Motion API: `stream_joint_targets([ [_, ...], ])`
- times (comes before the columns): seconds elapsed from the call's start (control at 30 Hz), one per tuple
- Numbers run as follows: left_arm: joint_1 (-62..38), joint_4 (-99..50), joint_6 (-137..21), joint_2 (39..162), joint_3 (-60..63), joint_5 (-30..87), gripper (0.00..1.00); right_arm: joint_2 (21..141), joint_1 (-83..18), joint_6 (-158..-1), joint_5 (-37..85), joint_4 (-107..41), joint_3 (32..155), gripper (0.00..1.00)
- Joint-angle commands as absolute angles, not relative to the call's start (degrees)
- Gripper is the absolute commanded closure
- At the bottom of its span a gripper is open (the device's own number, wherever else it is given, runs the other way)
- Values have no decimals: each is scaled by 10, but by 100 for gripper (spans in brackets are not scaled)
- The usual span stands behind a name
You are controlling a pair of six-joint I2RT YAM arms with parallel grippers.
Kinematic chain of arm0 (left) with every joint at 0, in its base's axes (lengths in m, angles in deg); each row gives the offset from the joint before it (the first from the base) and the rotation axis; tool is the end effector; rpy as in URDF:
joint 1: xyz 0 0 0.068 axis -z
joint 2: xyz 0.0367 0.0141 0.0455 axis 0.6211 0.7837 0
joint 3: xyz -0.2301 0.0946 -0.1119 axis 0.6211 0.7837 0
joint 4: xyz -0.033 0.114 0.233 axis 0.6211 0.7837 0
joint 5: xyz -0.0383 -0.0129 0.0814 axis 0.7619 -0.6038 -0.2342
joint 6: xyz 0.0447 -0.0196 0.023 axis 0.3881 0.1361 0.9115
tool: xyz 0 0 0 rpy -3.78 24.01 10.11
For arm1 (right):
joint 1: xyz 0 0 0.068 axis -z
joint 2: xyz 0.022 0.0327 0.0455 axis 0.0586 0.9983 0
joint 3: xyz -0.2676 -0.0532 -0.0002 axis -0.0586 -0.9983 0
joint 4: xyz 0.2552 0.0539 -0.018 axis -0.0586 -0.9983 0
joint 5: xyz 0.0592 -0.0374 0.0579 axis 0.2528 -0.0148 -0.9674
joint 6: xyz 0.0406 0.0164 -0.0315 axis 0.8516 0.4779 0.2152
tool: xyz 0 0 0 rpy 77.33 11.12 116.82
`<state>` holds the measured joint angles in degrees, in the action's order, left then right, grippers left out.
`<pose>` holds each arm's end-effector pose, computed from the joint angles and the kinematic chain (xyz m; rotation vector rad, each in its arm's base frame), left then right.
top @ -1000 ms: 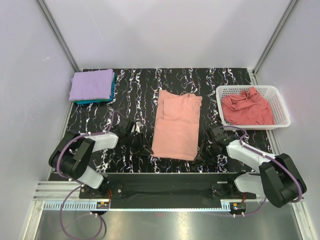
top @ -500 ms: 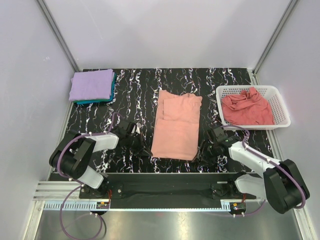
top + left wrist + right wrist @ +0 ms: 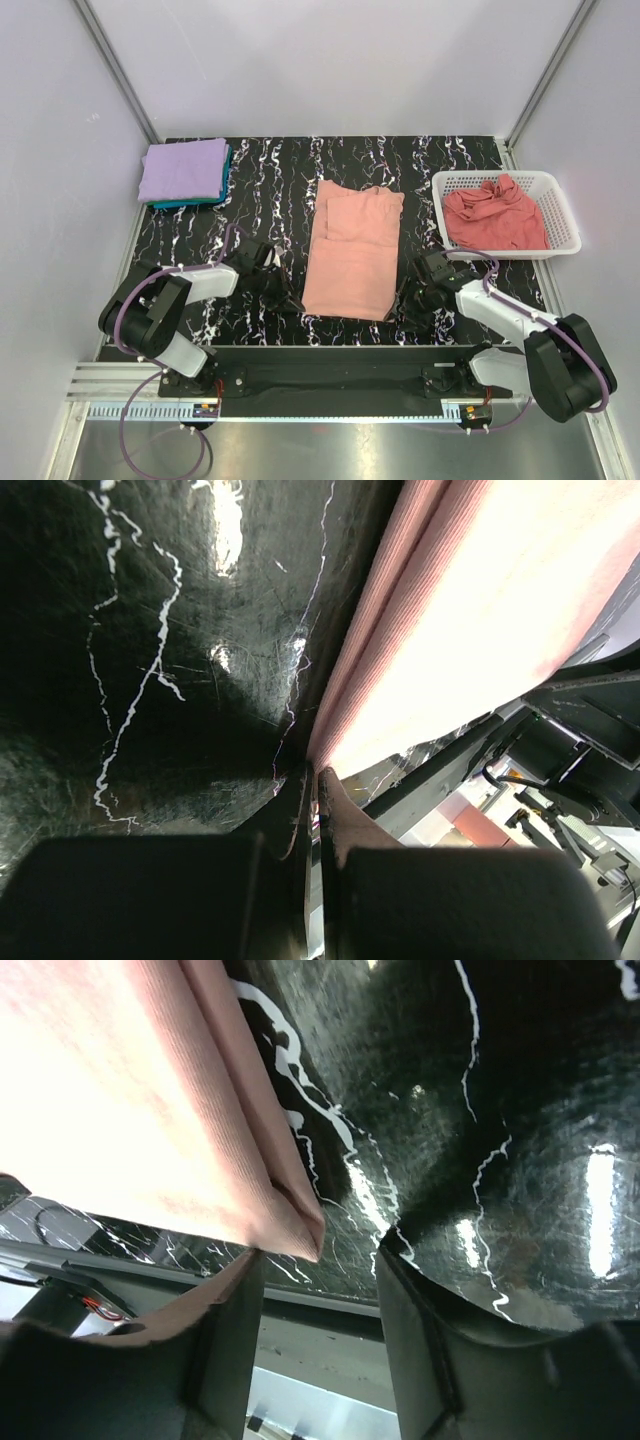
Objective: Fold and stack the t-shirts
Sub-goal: Fold the tshirt
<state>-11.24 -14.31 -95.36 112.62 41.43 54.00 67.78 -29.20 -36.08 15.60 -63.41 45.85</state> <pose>0.2082 -0.1290 0.1174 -0.3346 2.9106 -1.1234 0.1599 0.0885 0.1451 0.5630 2.9285 0.6473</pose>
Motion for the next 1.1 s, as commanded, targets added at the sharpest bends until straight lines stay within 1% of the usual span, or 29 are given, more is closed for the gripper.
stream_joint_targets([
  [0.0, -108, -125, -945, 1131, 400, 515, 100, 685, -295, -358, 176, -607, 457, 46],
  [0.03, -107, -125, -945, 1131, 401, 515, 100, 686, -295, -355, 176, -604, 457, 52],
  [0.1, -107, -124, -946, 1131, 401, 514, 100, 688, -295, -354, 176, -592, 455, 58],
  [0.17, -106, -125, -945, 1132, 401, 512, 100, 691, -295, -355, 177, -588, 457, 67],
  [0.2, -106, -124, -945, 1133, 400, 513, 100, 692, -295, -357, 178, -587, 458, 76],
  [0.27, -105, -120, -943, 1136, 395, 512, 100, 694, -295, -365, 182, -591, 465, 87],
  [0.3, -105, -111, -943, 1136, 388, 512, 100, 694, -295, -366, 183, -600, 471, 97],
  [0.33, -105, -104, -942, 1134, 382, 511, 100, 692, -295, -368, 183, -606, 476, 100],
  [0.57, -104, 2, -931, 1081, 303, 475, 100, 643, -295, -391, 212, -697, 535, 100],
  [0.7, -105, 41, -936, 1058, 266, 465, 100, 639, -295, -398, 218, -728, 577, 100],
  [0.9, -107, 90, -935, 1060, 210, 449, 100, 653, -295, -397, 232, -763, 637, 100],
  [1.07, -122, 102, -927, 1067, 166, 452, 100, 661, -295, -413, 269, -789, 696, 100],
])
